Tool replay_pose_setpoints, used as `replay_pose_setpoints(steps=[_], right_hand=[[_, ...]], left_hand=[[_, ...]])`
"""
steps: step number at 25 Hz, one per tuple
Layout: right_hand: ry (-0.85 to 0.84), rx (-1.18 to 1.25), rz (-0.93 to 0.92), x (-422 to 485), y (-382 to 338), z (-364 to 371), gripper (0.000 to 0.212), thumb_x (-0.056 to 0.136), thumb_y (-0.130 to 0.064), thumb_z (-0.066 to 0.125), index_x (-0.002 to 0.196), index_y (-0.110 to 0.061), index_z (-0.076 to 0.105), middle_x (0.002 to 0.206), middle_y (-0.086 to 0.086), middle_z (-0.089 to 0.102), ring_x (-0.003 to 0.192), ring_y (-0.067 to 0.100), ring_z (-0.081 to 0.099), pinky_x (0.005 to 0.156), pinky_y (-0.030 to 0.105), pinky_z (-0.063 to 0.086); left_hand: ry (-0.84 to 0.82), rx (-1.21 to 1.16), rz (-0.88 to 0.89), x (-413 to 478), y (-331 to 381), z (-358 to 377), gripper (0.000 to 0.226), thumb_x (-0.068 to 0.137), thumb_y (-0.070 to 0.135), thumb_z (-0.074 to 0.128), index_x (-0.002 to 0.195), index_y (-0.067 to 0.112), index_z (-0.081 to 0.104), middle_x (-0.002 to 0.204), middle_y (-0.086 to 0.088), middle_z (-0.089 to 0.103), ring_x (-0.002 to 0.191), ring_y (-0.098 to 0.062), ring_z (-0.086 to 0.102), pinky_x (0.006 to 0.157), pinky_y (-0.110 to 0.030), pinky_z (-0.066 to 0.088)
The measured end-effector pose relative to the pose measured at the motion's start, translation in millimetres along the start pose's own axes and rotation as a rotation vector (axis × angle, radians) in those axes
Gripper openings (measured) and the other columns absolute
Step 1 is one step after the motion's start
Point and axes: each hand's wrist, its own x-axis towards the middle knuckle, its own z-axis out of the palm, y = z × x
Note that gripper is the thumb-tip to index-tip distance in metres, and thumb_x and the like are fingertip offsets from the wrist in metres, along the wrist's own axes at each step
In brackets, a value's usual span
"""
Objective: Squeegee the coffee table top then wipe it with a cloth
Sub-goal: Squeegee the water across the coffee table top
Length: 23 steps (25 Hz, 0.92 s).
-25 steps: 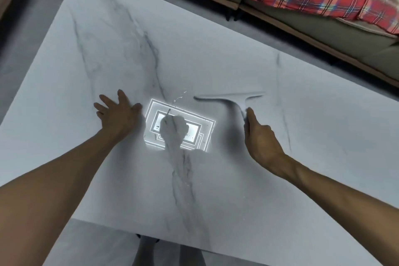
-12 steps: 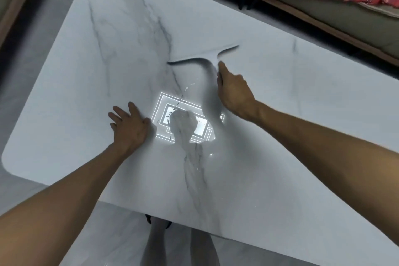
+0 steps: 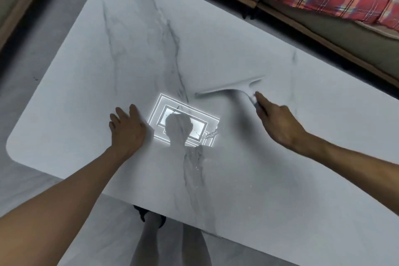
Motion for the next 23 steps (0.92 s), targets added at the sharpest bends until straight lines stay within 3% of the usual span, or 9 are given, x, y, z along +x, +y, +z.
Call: replay_pose_setpoints(steps=[2, 4, 6, 8, 10, 12, 18, 20, 23], right_hand=[[0.086, 0.081, 0.015, 65.4, -41.1, -9.5, 0.033, 0.104, -0.030, 0.025, 0.130, -0.014, 0.039, 0.089, 0.019, 0.057, 0.076, 0.033, 0.050, 0.051, 0.032, 0.035], [0.086, 0.206, 0.083, 116.4, -84.5, -7.0, 0.021, 0.102, -0.023, 0.026, 0.118, -0.016, 0.038, 0.105, 0.025, 0.058, 0.076, 0.031, 0.047, 0.045, 0.030, 0.035], [0.068, 0.188, 0.069, 136.7, -115.9, 10.9, 0.032, 0.099, -0.015, 0.029, 0.130, -0.011, 0.035, 0.113, 0.027, 0.057, 0.078, 0.031, 0.049, 0.045, 0.032, 0.035], [0.058, 0.079, -0.061, 125.8, -128.0, 38.8, 0.046, 0.100, -0.017, 0.030, 0.146, -0.016, 0.027, 0.110, 0.025, 0.059, 0.083, 0.038, 0.054, 0.053, 0.034, 0.038], [-0.022, -0.058, -0.223, 88.2, -117.5, 65.4, 0.051, 0.101, -0.023, 0.032, 0.152, -0.025, 0.022, 0.105, 0.023, 0.062, 0.087, 0.042, 0.058, 0.065, 0.036, 0.038], [-0.126, -0.156, -0.331, 44.8, -84.1, 79.6, 0.056, 0.101, -0.029, 0.035, 0.153, -0.032, 0.016, 0.100, 0.018, 0.065, 0.086, 0.040, 0.060, 0.067, 0.038, 0.042], [-0.354, -0.435, -0.340, -43.5, 23.4, 43.3, 0.056, 0.102, -0.032, 0.028, 0.152, -0.047, 0.007, 0.091, -0.001, 0.059, 0.082, 0.028, 0.061, 0.070, 0.036, 0.047], [-0.352, -0.388, -0.365, -38.4, 17.1, 32.3, 0.054, 0.103, -0.033, 0.028, 0.152, -0.047, 0.008, 0.092, -0.001, 0.062, 0.086, 0.027, 0.061, 0.074, 0.035, 0.048], [-0.150, -0.123, -0.371, 11.7, -40.3, 32.9, 0.048, 0.103, -0.037, 0.030, 0.151, -0.040, 0.021, 0.099, 0.012, 0.068, 0.092, 0.039, 0.062, 0.081, 0.044, 0.051]], left_hand=[[0.006, 0.073, -0.012, -12.9, -11.6, 7.0, 0.061, 0.096, 0.021, 0.041, 0.148, 0.002, 0.016, 0.148, -0.038, 0.015, 0.133, -0.053, 0.022, 0.111, -0.055, 0.023], [0.021, 0.137, -0.009, -22.1, -26.7, 14.1, 0.063, 0.097, 0.023, 0.041, 0.150, 0.002, 0.013, 0.151, -0.036, 0.011, 0.135, -0.055, 0.020, 0.113, -0.055, 0.021], [0.023, 0.137, -0.003, -26.7, -38.4, 19.0, 0.066, 0.095, 0.021, 0.043, 0.150, 0.001, 0.014, 0.150, -0.038, 0.013, 0.134, -0.055, 0.020, 0.112, -0.055, 0.023], [0.011, 0.120, -0.004, -28.8, -45.1, 23.8, 0.067, 0.093, 0.019, 0.045, 0.149, 0.000, 0.015, 0.149, -0.038, 0.012, 0.136, -0.055, 0.017, 0.113, -0.054, 0.022], [-0.012, 0.099, -0.025, -29.8, -45.1, 26.7, 0.067, 0.093, 0.017, 0.047, 0.149, 0.000, 0.015, 0.150, -0.039, 0.010, 0.138, -0.055, 0.013, 0.115, -0.054, 0.020], [-0.023, 0.077, -0.053, -31.5, -40.6, 26.3, 0.065, 0.091, 0.017, 0.049, 0.147, -0.002, 0.019, 0.147, -0.039, 0.016, 0.133, -0.056, 0.020, 0.111, -0.055, 0.026], [0.029, 0.042, 0.019, -47.8, -36.9, 19.2, 0.041, 0.082, 0.006, 0.053, 0.121, -0.004, 0.046, 0.124, -0.026, 0.045, 0.107, -0.039, 0.044, 0.090, -0.044, 0.040], [0.069, -0.031, 0.020, -57.0, -41.1, 18.9, 0.037, 0.080, 0.002, 0.054, 0.117, -0.004, 0.050, 0.117, -0.022, 0.051, 0.105, -0.037, 0.048, 0.090, -0.043, 0.040], [0.105, -0.153, -0.042, -72.1, -51.9, 22.5, 0.038, 0.081, -0.003, 0.052, 0.119, -0.005, 0.052, 0.116, -0.023, 0.055, 0.107, -0.036, 0.051, 0.093, -0.043, 0.041]])
